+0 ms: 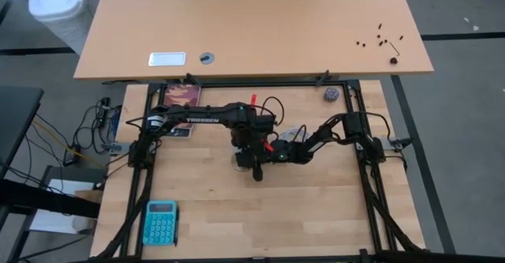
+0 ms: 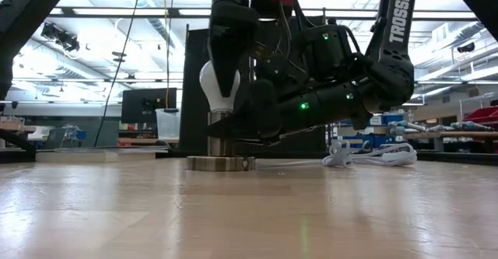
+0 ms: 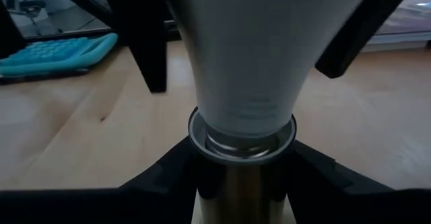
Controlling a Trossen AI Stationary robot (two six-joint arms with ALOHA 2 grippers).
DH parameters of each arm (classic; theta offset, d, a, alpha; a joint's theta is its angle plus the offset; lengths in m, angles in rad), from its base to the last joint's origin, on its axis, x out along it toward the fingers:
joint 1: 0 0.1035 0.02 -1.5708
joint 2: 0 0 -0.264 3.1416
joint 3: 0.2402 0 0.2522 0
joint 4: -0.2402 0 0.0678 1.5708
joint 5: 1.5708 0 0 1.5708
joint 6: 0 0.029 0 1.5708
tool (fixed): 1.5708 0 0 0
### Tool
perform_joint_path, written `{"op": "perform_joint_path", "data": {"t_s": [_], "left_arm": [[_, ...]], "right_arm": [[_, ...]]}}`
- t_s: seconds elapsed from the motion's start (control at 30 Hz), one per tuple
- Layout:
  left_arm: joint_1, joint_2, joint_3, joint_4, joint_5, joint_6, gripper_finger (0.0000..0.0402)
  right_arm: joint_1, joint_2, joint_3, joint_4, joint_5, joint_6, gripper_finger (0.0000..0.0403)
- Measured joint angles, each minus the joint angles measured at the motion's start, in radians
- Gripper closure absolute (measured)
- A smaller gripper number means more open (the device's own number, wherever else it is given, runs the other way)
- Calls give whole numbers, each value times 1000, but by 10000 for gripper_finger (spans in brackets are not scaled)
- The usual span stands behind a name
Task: Screw lightbulb
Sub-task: Insert the lightbulb into the desk lamp
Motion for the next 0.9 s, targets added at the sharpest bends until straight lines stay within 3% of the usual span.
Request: {"op": "perform_joint_path", "data": {"t_s": [0.43,0.63,0.9], "left_arm": [[2,0,-3,42,0,-440,136],[1,0,-3,52,-4,-337,123],[-1,2,5,109,6,-181,50]], "right_arm": [[0,0,-3,7,53,-5,219],[3,1,-3,7,60,-7,218],[0,2,-1,5,70,0,218]]}}
